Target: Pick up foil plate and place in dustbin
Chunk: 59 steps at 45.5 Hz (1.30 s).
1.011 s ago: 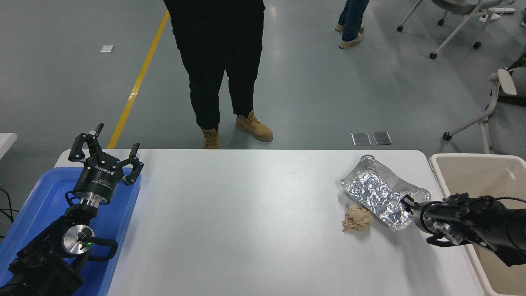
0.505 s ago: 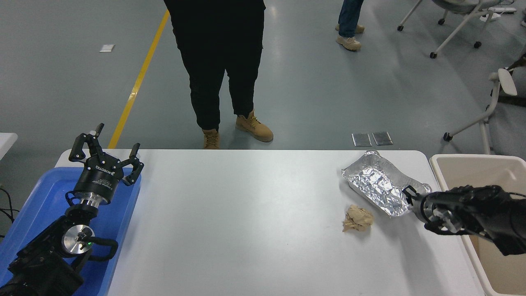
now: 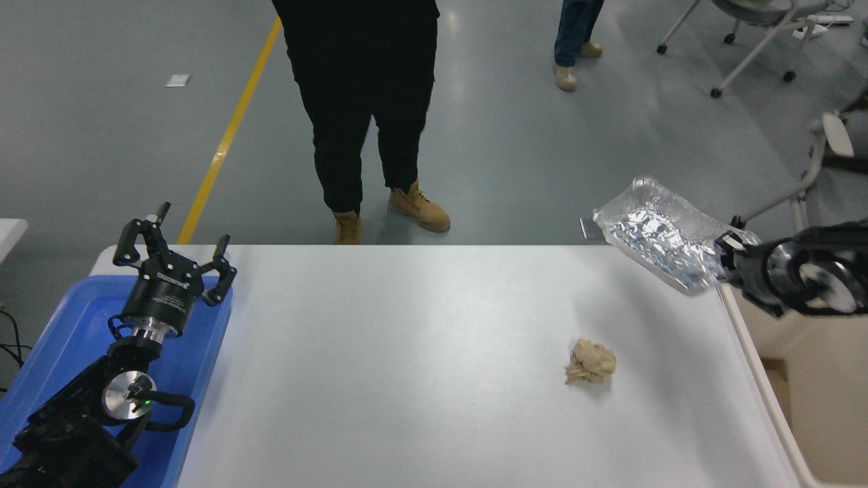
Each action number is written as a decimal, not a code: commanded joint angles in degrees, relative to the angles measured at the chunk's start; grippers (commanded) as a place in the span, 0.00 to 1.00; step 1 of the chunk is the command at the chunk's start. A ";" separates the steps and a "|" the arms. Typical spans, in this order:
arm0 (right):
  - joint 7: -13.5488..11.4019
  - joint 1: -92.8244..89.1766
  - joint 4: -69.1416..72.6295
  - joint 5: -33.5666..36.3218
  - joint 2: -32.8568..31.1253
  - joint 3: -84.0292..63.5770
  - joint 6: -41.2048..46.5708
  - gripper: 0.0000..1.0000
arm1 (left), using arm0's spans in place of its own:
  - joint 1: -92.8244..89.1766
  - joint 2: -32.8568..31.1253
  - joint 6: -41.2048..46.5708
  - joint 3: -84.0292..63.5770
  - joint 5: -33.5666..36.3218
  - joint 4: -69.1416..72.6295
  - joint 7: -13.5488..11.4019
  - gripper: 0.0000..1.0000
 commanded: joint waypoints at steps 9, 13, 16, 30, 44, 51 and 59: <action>-0.03 24.88 5.75 0.04 -4.94 -12.15 10.86 0.00 | 0.00 0.00 0.00 0.00 0.01 0.00 -0.01 0.98; -0.03 26.11 5.75 -0.05 -5.03 -13.12 11.39 0.00 | 0.00 0.00 0.00 0.00 0.01 0.00 -0.01 0.98; -0.03 26.20 5.75 -0.05 -5.12 -13.30 11.39 0.00 | 0.00 0.09 0.00 0.00 0.01 0.00 -0.01 0.98; -0.11 24.10 4.25 0.31 -4.94 -13.39 10.43 0.00 | 0.00 0.00 0.00 0.00 0.01 0.00 -0.09 0.98; -0.11 3.02 -19.02 7.59 -1.87 -11.10 6.12 0.00 | 0.00 0.00 0.00 0.00 0.01 0.00 -0.01 0.98; -0.11 -10.34 -30.89 12.52 1.03 -6.54 4.54 0.00 | 0.00 0.00 0.00 0.00 0.01 0.00 -0.09 0.98; -0.11 -22.82 -41.44 14.37 3.76 -1.18 1.99 0.00 | 0.00 0.00 0.00 0.00 0.01 0.00 -0.01 0.98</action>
